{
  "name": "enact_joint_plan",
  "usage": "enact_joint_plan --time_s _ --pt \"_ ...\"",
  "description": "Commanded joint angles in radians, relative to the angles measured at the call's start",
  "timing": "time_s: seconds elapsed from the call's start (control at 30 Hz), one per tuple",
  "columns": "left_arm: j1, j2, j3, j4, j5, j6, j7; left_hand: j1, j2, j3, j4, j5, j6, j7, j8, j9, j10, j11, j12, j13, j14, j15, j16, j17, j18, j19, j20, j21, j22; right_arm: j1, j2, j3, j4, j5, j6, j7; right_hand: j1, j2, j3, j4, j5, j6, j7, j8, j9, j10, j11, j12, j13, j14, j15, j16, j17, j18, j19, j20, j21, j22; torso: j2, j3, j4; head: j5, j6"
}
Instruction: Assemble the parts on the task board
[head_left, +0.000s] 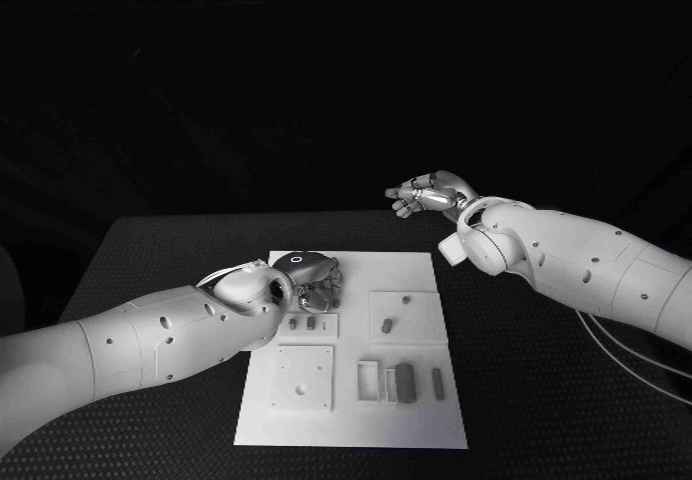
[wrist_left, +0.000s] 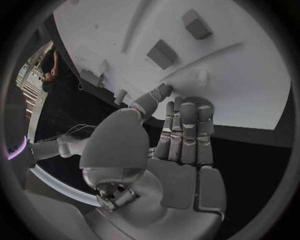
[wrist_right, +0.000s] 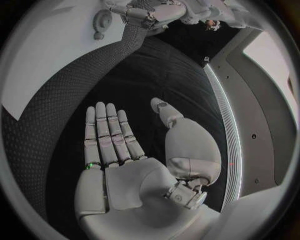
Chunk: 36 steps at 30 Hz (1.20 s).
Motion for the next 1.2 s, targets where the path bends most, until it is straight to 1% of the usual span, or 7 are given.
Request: enact_joint_plan --time_s 0.03,0.13,0.3,0.57,0.87,1.2 --pt "-0.006 0.007 0.000 -0.005 -0.013 0.016 0.008 0.009 0.006 0.007 0.001 0.007 0.010 0.000 0.007 -0.003 0.014 0.000 -0.006 0.002 0.013 -0.001 0.013 0.002 0.020 0.010 -0.039 0.008 0.005 0.000 0.001 0.000 0.002 -0.002 0.015 0.009 0.010 -0.001 -0.005 0.000 0.005 -0.004 0.030 0.003 -0.002 0.004 0.001 -0.003 -0.001 -0.007 -0.001 -0.006 -0.001 0.017 -0.008 0.002 -0.004 0.001 0.000 0.0001 0.0004 -0.001 -0.001" --pt "-0.012 0.012 0.000 -0.008 -0.012 0.017 0.011 0.010 0.012 0.010 0.001 0.008 0.018 -0.001 0.011 -0.005 0.030 -0.003 -0.003 0.004 0.020 -0.004 0.024 0.003 0.021 0.016 -0.042 0.013 0.009 0.000 0.001 0.000 0.002 -0.002 0.015 0.010 0.010 -0.001 -0.006 0.000 0.005 -0.004 0.030 0.003 -0.002 0.004 0.001 -0.003 -0.001 -0.007 -0.001 -0.006 -0.002 0.017 -0.008 0.002 -0.004 0.001 -0.001 0.0005 0.0001 -0.001 -0.002" --pt "-0.020 0.018 0.000 -0.011 -0.012 0.007 0.015 0.007 0.013 0.010 0.001 0.007 0.019 0.000 0.010 -0.007 0.036 -0.004 -0.004 0.005 0.022 -0.005 0.029 0.003 0.021 0.018 -0.043 0.015 0.011 0.000 0.000 0.000 0.004 -0.002 0.015 0.010 0.010 -0.001 -0.006 0.000 0.005 -0.004 0.030 0.004 -0.002 0.004 0.001 -0.004 -0.001 -0.007 -0.001 -0.006 -0.002 0.017 -0.008 0.002 -0.004 0.001 0.000 -0.0001 0.0000 -0.003 -0.003" --pt "-0.021 0.023 0.001 -0.023 -0.012 0.011 0.015 0.002 0.022 0.012 0.003 0.007 0.019 0.001 0.009 -0.011 0.048 -0.008 -0.006 0.006 0.030 -0.009 0.040 0.002 0.022 0.026 -0.046 0.020 0.013 0.000 0.000 0.000 0.005 -0.002 0.016 0.010 0.010 -0.001 -0.006 0.000 0.005 -0.004 0.030 0.004 -0.002 0.005 0.001 -0.004 -0.001 -0.007 -0.001 -0.006 -0.002 0.017 -0.008 0.002 -0.004 0.001 -0.001 0.0006 0.0010 -0.005 -0.005" --pt "-0.026 0.033 0.001 -0.030 -0.011 0.018 0.016 -0.010 0.033 0.012 0.006 0.007 0.018 0.004 0.007 -0.016 0.051 -0.007 -0.012 0.005 0.035 -0.009 0.049 0.000 0.022 0.030 -0.048 0.023 0.015 0.000 0.001 0.000 0.007 -0.002 0.016 0.010 0.011 -0.001 -0.007 0.000 0.005 -0.004 0.030 0.004 -0.002 0.005 0.001 -0.004 -0.001 -0.007 -0.001 -0.006 -0.002 0.017 -0.008 0.002 -0.005 0.001 0.000 0.0006 -0.0005 -0.006 -0.005" --pt "-0.027 0.036 0.001 -0.029 -0.009 0.027 0.018 -0.022 0.032 0.008 0.006 -0.001 0.019 0.001 0.007 -0.019 0.058 -0.007 -0.015 0.006 0.037 -0.009 0.056 -0.002 0.023 0.033 -0.048 0.026 0.016 0.000 0.000 0.000 0.008 -0.002 0.016 0.009 0.011 0.000 -0.007 0.000 0.005 -0.004 0.030 0.004 -0.003 0.005 0.001 -0.004 -0.001 -0.007 -0.001 -0.006 -0.002 0.017 -0.008 0.003 -0.005 0.002 -0.001 0.0007 0.0001 -0.008 -0.005"
